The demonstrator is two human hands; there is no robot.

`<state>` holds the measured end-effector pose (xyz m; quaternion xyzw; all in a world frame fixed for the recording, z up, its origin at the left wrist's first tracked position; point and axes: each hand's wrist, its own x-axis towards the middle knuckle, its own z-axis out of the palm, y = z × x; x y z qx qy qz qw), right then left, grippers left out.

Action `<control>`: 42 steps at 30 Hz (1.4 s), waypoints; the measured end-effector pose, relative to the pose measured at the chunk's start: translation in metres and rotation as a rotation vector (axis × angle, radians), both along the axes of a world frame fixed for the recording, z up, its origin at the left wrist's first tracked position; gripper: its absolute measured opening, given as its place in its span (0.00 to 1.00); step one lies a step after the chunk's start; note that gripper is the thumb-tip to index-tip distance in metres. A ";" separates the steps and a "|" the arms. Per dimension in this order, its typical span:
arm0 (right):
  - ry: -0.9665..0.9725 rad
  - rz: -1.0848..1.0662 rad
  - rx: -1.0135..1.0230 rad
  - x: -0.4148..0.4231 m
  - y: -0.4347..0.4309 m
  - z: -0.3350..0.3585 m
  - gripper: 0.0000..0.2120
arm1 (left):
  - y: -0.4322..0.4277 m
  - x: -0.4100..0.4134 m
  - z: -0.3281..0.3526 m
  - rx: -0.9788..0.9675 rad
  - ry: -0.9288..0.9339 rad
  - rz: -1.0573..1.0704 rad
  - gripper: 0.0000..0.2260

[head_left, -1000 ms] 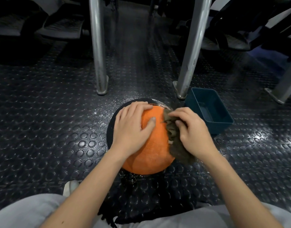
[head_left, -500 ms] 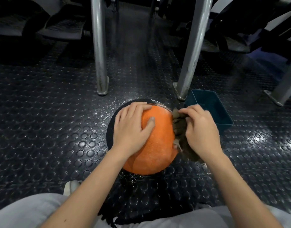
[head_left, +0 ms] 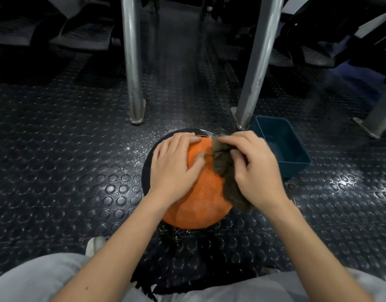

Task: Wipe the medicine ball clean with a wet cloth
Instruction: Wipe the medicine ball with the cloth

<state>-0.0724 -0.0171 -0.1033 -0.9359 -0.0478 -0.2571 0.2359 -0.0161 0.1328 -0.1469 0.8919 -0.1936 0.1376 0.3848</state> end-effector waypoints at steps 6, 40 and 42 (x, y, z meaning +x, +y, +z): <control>0.125 -0.215 0.025 0.002 -0.024 -0.013 0.15 | 0.001 0.000 0.000 -0.001 0.028 -0.007 0.23; 0.191 -0.079 0.033 0.002 -0.010 -0.011 0.15 | 0.005 0.004 0.001 0.035 -0.015 -0.061 0.21; 0.289 -0.235 -0.012 0.000 -0.023 -0.010 0.16 | 0.008 0.006 0.001 0.040 -0.012 -0.071 0.21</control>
